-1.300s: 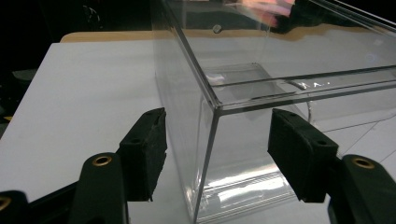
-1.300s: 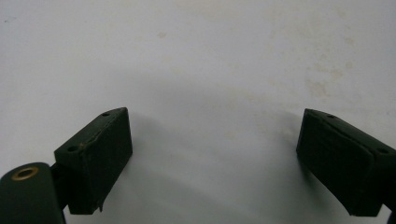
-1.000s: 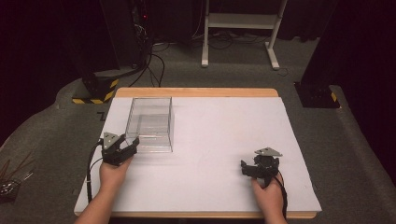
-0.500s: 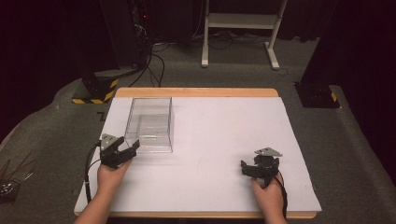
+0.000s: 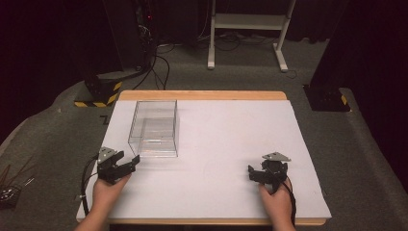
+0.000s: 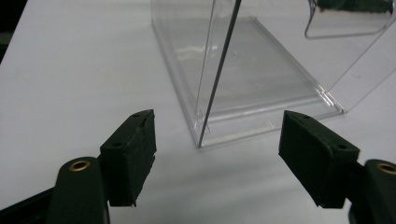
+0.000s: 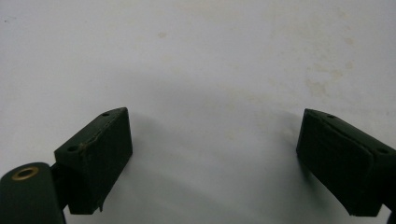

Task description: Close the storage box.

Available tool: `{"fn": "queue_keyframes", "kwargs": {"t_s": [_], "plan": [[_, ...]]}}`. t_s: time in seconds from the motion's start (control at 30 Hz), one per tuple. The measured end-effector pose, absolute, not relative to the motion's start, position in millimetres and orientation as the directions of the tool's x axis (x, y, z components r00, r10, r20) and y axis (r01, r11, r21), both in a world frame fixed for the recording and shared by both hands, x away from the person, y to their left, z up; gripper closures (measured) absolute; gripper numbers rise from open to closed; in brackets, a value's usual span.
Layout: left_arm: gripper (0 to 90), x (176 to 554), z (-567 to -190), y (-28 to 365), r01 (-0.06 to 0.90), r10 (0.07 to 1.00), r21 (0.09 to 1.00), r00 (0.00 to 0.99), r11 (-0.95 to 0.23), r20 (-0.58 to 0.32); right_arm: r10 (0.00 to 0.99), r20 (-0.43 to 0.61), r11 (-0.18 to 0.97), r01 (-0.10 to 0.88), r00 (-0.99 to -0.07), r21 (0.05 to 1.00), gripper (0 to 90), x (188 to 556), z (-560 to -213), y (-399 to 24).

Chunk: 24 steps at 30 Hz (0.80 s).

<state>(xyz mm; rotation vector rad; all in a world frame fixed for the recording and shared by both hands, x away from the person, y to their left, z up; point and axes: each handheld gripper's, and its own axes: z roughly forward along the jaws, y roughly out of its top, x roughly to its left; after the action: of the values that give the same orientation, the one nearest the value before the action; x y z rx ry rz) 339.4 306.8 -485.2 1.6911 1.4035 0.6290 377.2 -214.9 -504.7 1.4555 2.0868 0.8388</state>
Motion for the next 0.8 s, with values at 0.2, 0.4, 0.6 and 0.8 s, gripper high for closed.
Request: {"fn": "queue_keyframes", "kwargs": {"t_s": [0.2,0.4,0.6,0.8], "plan": [[27.7,324,-494,309,0.579,0.955,0.812,0.275,-0.074,-0.109,0.942,-0.026,0.255,0.662,-0.336,0.705,10.3,377,-505,-215],[26.9,319,-504,308,0.639,0.954,0.76,0.285,-0.118,-0.091,0.942,-0.027,0.256,0.661,-0.336,0.705,10.4,377,-505,-215],[22.7,318,-507,297,0.647,0.954,0.733,0.298,-0.209,0.009,0.942,-0.025,0.255,0.662,-0.335,0.705,10.4,377,-505,-215],[21.2,318,-508,297,0.644,0.953,0.736,0.303,-0.208,0.005,0.941,-0.028,0.258,0.66,-0.337,0.706,10.4,377,-505,-215]]}}
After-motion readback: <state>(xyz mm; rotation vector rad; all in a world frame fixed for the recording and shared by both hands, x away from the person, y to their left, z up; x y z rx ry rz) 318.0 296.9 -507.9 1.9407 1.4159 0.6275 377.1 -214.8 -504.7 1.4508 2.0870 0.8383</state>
